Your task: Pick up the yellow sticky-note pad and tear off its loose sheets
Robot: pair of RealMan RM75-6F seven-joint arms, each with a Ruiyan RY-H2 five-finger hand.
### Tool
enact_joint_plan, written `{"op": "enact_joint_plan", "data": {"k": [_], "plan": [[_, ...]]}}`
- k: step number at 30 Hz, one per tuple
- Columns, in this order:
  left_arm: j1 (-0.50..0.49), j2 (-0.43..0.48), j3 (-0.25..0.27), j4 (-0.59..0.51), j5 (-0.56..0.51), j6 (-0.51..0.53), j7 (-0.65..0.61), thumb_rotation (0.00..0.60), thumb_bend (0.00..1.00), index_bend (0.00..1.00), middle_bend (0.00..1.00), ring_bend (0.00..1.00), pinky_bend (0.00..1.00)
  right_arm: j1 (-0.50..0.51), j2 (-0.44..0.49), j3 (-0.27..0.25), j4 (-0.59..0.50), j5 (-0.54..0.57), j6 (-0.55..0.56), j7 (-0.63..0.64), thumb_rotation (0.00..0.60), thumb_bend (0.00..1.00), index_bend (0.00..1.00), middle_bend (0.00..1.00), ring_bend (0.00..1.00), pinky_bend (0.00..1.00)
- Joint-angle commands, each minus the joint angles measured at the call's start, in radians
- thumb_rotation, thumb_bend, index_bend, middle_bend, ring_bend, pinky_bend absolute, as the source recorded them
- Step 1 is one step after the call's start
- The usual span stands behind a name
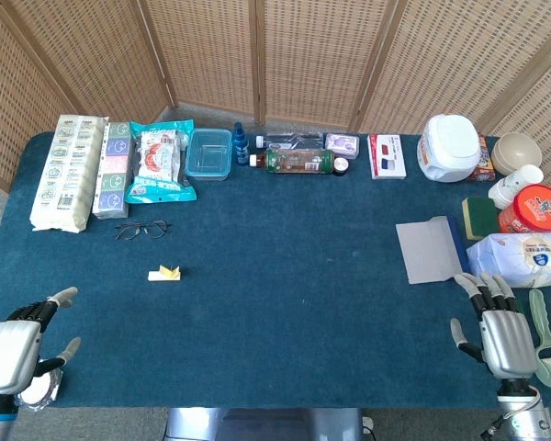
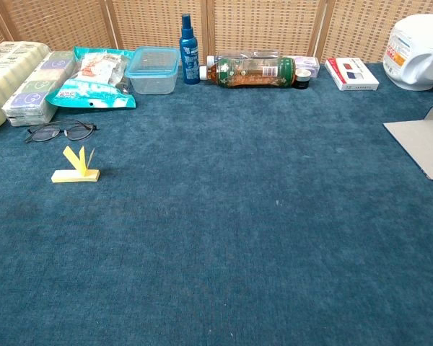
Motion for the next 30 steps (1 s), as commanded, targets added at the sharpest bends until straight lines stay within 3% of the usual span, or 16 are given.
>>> {"op": "enact_joint_plan", "data": {"k": [1, 20, 30], "plan": [[-0.004, -0.004, -0.003, 0.001, -0.005, -0.011, 0.005, 0.600, 0.23, 0.21, 0.34, 0.35, 0.37, 0.001, -0.002, 0.001, 0.001, 0.003, -0.005, -0.004, 0.600, 0.46, 0.15, 0.21, 0.09, 0.06], [-0.032, 0.006, -0.023, 0.016, -0.044, -0.075, -0.019, 0.600, 0.23, 0.21, 0.34, 0.35, 0.37, 0.006, -0.023, 0.009, -0.012, 0.010, -0.018, -0.042, 0.600, 0.46, 0.15, 0.21, 0.09, 0.06], [-0.114, 0.024, -0.085, 0.032, -0.083, -0.163, -0.011, 0.600, 0.23, 0.21, 0.34, 0.36, 0.37, 0.007, -0.044, 0.007, 0.006, 0.029, -0.038, -0.036, 0.600, 0.46, 0.15, 0.21, 0.10, 0.06]]}}
